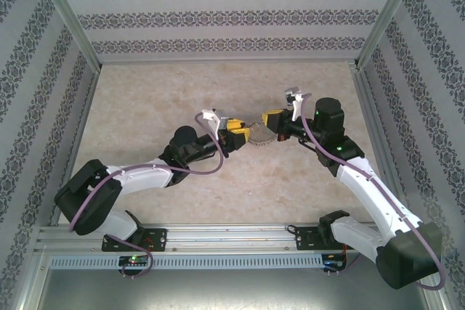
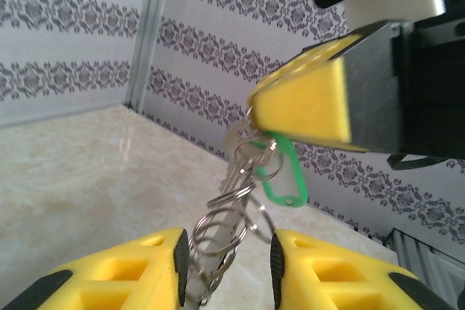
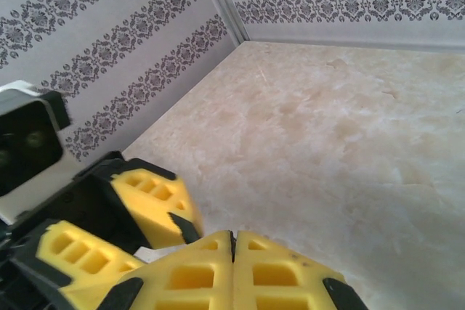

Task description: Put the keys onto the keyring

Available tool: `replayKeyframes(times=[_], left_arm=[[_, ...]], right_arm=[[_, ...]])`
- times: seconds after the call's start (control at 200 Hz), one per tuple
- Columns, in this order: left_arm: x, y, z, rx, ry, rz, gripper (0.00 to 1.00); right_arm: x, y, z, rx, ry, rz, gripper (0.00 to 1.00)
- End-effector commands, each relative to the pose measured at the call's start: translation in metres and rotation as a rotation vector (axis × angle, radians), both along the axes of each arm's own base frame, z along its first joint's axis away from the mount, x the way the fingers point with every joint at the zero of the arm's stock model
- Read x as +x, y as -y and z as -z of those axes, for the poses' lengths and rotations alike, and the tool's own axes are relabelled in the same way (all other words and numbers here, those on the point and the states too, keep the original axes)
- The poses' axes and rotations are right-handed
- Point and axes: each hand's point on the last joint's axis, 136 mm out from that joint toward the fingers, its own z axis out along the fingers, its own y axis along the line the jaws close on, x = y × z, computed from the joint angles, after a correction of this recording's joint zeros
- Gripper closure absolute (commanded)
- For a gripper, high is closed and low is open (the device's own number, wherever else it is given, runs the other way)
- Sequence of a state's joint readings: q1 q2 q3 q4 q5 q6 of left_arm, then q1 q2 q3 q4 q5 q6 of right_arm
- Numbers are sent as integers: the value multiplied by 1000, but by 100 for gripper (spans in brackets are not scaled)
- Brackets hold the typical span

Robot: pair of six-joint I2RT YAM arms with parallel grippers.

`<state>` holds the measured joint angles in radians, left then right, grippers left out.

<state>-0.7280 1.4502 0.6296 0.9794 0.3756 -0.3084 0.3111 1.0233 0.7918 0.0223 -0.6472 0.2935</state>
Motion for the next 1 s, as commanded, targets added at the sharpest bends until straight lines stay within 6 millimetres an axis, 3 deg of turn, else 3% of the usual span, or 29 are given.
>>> replayKeyframes(times=[0.0, 0.485, 0.809, 0.999], left_arm=[[-4, -3, -7, 24, 59, -55, 63], [-26, 40, -16, 118, 131, 14, 65], [-23, 42, -16, 155, 146, -19, 65], [-14, 45, -3, 178, 128, -50, 68]], right_arm=[[3, 2, -16, 36, 56, 19, 100], [9, 1, -10, 32, 37, 54, 100], [8, -1, -9, 24, 37, 49, 100], [4, -5, -11, 26, 40, 30, 100]])
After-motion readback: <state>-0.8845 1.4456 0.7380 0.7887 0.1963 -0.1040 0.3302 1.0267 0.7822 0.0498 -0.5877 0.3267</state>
